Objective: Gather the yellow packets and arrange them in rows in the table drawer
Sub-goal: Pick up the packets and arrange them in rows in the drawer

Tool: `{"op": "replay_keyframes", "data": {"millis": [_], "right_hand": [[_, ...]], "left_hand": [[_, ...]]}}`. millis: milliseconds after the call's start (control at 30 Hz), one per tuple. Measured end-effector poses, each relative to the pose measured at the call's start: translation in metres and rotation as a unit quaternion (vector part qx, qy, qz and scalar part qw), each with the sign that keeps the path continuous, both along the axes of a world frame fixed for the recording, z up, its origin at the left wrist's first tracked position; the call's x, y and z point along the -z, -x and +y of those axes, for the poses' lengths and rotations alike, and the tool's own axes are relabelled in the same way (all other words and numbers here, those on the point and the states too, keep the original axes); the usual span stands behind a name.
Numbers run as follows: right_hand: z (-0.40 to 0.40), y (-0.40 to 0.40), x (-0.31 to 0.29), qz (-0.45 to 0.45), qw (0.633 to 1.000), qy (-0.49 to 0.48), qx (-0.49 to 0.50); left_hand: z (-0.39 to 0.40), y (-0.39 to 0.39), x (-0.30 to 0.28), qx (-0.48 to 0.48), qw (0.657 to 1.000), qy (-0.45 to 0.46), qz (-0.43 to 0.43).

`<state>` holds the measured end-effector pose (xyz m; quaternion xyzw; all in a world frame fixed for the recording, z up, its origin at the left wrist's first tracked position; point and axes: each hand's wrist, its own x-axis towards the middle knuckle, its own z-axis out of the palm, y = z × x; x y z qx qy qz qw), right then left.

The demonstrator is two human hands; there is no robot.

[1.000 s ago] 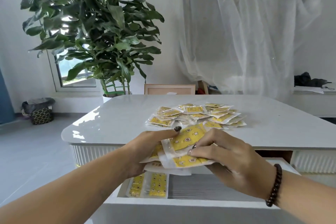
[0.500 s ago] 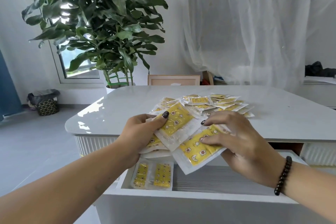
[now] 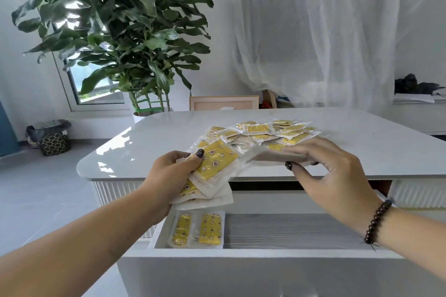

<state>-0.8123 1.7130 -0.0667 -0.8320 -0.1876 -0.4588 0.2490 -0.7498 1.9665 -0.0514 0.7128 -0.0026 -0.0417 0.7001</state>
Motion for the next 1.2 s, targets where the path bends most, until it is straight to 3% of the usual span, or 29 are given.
{"op": "replay_keyframes", "data": {"millis": [133,333,500,700,867,1067,1200], "right_hand": [[0.009,0.007,-0.007,0.044,0.996,-0.078,0.024],[0.017,0.005,-0.011,-0.037,0.997,0.047,0.045],[0.034,0.004,0.002,-0.035,0.997,0.063,-0.015],[0.050,0.007,0.018,0.055,0.993,-0.040,-0.100],[0.061,0.006,0.018,0.131,0.980,-0.119,-0.089],[0.057,-0.006,0.012,0.310,0.905,-0.192,-0.221],[0.042,-0.002,0.007,0.296,0.943,-0.053,-0.140]], "left_hand": [[-0.007,0.002,0.004,-0.007,1.000,-0.025,-0.006],[-0.025,0.011,0.005,-0.023,0.995,-0.067,-0.069],[-0.041,0.028,0.005,-0.019,0.993,-0.056,-0.098],[-0.048,0.039,0.001,-0.023,0.993,-0.012,-0.115],[-0.050,0.044,0.004,-0.005,0.993,0.002,-0.118],[-0.054,0.045,0.008,0.007,0.994,0.027,-0.104],[-0.049,0.040,0.007,0.033,0.994,0.056,-0.092]]}}
